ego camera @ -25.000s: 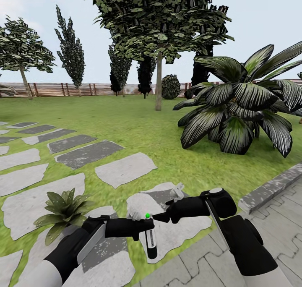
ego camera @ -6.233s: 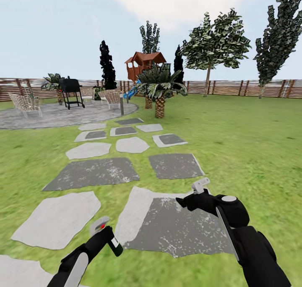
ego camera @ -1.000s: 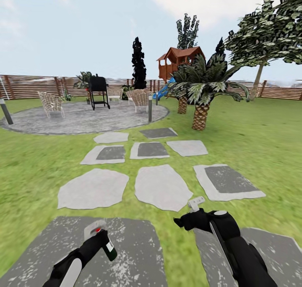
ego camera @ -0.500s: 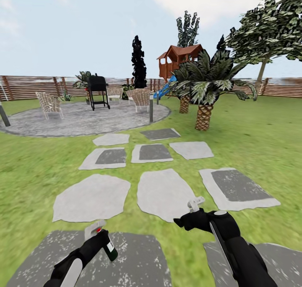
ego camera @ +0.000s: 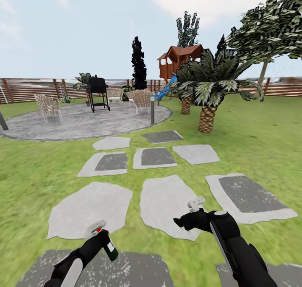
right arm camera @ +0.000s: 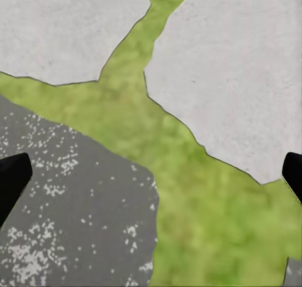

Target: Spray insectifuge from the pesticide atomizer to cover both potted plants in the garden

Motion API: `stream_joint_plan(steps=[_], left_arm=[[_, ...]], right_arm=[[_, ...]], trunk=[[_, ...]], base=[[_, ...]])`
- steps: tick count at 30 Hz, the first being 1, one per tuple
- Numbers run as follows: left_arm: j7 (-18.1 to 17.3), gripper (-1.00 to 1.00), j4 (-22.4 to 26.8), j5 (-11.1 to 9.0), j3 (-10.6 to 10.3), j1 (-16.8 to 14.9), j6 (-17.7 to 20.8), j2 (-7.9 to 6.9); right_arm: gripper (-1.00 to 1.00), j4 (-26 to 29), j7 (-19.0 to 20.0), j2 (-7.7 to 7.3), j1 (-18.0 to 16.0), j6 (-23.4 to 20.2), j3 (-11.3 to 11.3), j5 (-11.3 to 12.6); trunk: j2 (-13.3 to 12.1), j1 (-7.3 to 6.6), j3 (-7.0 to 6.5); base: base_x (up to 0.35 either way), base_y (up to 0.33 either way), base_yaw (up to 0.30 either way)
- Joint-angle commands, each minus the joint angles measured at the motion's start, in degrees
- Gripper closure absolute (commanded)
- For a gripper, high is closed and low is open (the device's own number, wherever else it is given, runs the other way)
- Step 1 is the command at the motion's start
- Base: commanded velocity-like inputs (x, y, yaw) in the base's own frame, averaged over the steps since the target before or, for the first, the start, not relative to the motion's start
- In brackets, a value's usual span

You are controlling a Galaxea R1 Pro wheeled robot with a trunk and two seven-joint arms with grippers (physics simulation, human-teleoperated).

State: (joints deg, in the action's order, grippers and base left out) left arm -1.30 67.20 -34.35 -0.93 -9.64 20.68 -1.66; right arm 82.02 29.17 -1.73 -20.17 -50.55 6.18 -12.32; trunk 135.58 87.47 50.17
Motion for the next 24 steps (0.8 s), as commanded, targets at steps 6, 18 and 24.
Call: stream_joint_plan(steps=[6,18,24], left_arm=[[-0.1,1.0,0.0,-0.4,0.0,0.0,0.3,-0.11],[-0.1,1.0,0.0,-0.4,0.0,0.0,0.3,-0.06],[-0.1,1.0,0.0,-0.4,0.0,0.0,0.3,-0.14]], right_arm=[[-1.0,0.1,0.5,-0.03,0.0,-0.2,0.1,-0.6],[-1.0,0.1,0.5,-0.03,0.0,-0.2,0.1,-0.6],[-1.0,0.1,0.5,-0.03,0.0,-0.2,0.1,-0.6]], trunk=[[0.0,0.02,0.06],[0.0,0.02,0.06],[0.0,0.02,0.06]], base=[[0.332,0.121,0.0],[0.323,0.137,0.0],[0.322,0.14,0.0]])
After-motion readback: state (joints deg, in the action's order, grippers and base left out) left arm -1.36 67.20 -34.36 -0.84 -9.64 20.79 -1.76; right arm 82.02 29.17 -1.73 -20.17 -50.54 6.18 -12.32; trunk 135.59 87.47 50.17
